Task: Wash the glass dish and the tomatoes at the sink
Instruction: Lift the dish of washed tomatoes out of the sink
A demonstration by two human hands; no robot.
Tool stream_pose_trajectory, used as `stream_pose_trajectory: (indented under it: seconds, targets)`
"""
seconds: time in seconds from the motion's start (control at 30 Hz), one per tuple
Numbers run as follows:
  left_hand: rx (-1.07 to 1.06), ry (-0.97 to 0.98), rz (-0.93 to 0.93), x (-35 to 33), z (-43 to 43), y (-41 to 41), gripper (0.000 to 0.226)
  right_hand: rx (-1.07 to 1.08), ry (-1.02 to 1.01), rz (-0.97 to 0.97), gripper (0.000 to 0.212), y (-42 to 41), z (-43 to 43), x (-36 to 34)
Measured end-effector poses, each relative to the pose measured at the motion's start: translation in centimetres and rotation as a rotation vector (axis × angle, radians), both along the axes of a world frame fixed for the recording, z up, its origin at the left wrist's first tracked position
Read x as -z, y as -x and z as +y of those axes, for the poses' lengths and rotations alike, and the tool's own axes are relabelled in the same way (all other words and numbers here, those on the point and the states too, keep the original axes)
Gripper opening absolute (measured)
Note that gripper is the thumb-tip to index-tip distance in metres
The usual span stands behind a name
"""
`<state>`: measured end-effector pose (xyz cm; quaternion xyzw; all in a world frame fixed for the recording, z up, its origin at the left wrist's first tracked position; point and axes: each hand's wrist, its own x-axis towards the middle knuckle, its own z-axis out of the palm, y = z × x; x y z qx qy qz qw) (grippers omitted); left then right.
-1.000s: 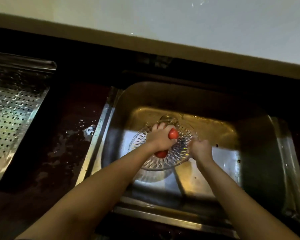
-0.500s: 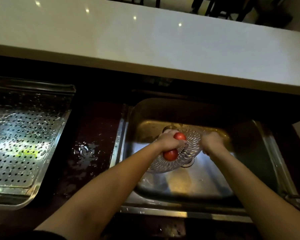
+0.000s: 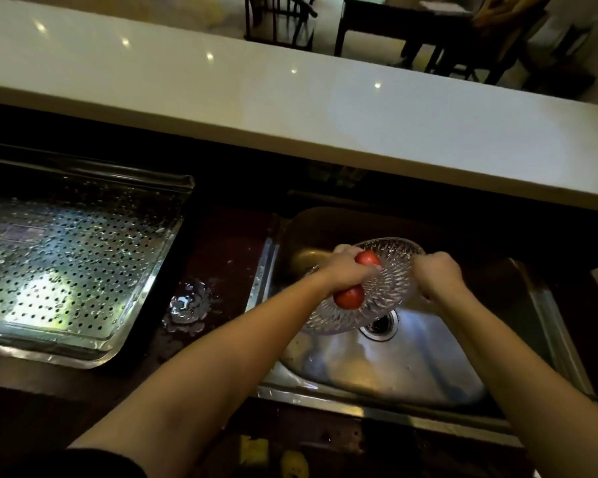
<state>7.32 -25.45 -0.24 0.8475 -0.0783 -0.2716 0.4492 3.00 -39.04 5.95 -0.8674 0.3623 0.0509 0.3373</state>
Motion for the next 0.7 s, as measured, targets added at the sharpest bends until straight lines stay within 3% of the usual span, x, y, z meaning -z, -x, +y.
stream_pose_trajectory:
  seconds: [0.27,0.57,0.7]
  targets:
    - [-0.198,-0.281,-0.303,-6.0,8.1,0.7,0.064,-0.287,-0.237,-0.221,0.035,-1.4,6.1,-1.7]
    - [-0.419,-0.53,-0.458,-8.9,23.0,2.4,0.06,-0.337,-0.648,-0.321,0.038,-2.2,21.5,-0.3]
    - [-0.459,-0.582,-0.515,-9.1,28.3,2.5,0.059,-0.362,-0.693,-0.345,0.037,-2.5,27.4,0.2]
